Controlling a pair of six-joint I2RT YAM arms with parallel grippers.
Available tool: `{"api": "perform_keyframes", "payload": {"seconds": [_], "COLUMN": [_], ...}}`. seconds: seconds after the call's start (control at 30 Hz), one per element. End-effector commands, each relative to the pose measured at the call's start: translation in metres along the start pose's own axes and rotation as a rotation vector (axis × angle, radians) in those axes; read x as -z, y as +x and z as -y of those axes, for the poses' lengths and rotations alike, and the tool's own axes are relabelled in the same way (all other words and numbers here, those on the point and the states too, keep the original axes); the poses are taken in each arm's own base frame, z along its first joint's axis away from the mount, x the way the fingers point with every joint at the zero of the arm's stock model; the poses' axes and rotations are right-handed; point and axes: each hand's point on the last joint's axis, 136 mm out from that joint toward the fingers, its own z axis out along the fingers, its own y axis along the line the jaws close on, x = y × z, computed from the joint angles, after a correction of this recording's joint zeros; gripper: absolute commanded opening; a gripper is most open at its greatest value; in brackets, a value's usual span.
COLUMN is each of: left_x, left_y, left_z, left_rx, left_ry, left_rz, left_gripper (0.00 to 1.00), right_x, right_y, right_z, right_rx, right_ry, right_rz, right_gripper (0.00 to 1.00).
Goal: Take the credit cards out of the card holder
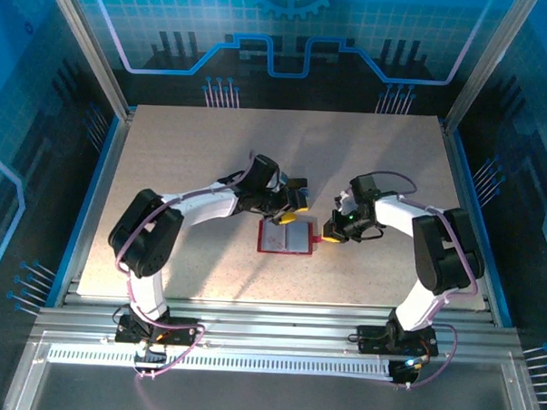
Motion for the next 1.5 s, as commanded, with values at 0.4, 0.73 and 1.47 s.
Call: {"api": "perform_keyframes", "payload": {"seconds": [0.4, 0.73, 1.47], "left_x": [0.036, 0.039, 0.053], "left_y": [-0.006, -0.009, 0.006], "left_z": [-0.067, -0.087, -0.122], "left_rx": [0.076, 0.104, 0.122], "left_ry": [-0.075, -0.123, -0.216], "left_rz": [0.059, 0.061, 0.077], "left_gripper": [0.52, 0.48, 0.42], "right_x": [-0.016, 0.0, -0.012], "right_y": [-0.007, -0.009, -0.008], "right_z": [-0.02, -0.025, -0.104], "right_rx": [0.034, 0.059, 0.194], "right_ry": [0.004, 0.04, -0.043], "right_rz": [-0.032, -0.022, -0.049], "right_gripper": [0.09, 0.18, 0.25]}}
